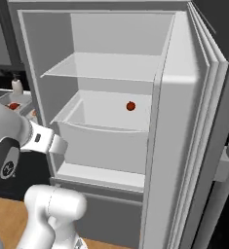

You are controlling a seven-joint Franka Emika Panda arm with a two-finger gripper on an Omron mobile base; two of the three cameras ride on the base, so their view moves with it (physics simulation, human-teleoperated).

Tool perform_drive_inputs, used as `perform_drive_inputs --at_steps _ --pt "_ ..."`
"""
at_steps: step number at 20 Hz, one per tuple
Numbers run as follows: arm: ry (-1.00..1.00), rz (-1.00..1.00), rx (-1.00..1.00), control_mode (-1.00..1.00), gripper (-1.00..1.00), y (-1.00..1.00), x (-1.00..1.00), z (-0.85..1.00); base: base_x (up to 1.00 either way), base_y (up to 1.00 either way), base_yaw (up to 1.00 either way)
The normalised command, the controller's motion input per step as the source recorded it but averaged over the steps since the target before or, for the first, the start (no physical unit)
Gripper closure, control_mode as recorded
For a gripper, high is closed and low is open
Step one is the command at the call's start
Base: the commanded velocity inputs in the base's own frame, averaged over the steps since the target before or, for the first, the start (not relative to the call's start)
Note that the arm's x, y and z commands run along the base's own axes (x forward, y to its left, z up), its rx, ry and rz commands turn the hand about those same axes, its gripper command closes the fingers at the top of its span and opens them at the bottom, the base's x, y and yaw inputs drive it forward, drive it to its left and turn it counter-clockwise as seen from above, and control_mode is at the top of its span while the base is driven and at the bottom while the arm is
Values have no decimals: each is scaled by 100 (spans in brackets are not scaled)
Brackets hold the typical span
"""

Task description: Place one tomato and one chicken drumstick in each tupperware on the nearby counter, to pack two identical lunches.

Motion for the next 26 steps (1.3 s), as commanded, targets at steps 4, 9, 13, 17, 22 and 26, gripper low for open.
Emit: perform_drive_inputs --at_steps 4,9,13,17,22,26 --pt "0 0 0 100 -100 0 0 0 92 -31 -6" --pt "0 0 0 100 -100 0 0 0 100 -10 -2" --pt "0 0 0 -100 -100 -26 64 -20 25 -7 1" --pt "-10 0 0 -100 -100 -60 82 -44 0 0 0" --pt "-18 0 -1 -100 -100 -52 60 -37 0 0 0" --pt "-32 0 -7 -100 -100 -33 21 -35 0 0 0"
